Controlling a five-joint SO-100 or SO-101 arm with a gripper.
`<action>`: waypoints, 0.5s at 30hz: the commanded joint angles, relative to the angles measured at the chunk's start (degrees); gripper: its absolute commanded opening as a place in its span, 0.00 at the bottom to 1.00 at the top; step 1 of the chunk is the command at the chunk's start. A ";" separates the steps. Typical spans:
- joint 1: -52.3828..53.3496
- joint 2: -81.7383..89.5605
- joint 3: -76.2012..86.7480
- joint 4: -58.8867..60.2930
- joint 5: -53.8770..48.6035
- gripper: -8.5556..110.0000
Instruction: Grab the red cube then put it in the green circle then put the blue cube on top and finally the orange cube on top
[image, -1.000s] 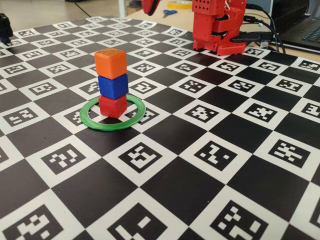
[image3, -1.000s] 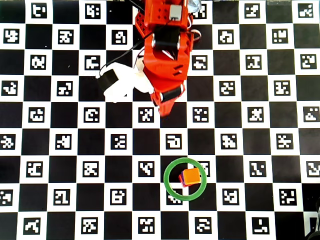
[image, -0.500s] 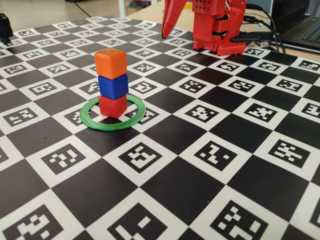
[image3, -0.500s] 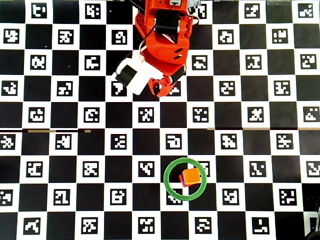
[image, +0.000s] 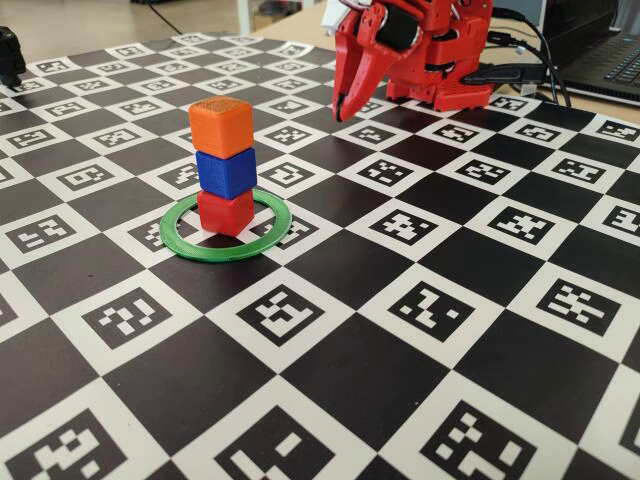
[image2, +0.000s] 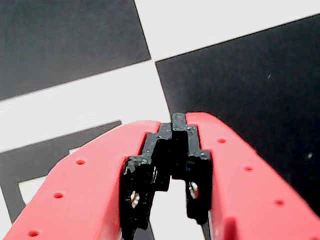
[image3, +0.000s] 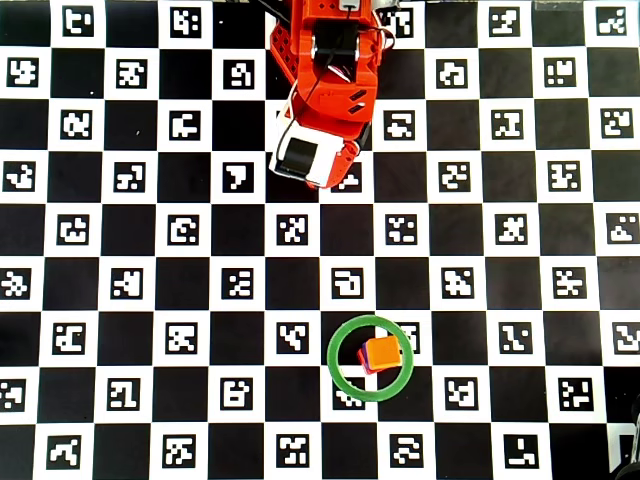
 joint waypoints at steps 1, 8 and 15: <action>0.00 2.02 2.99 2.99 -2.29 0.02; 0.26 4.66 2.99 8.61 -4.22 0.02; 0.09 4.66 2.99 8.70 -4.57 0.02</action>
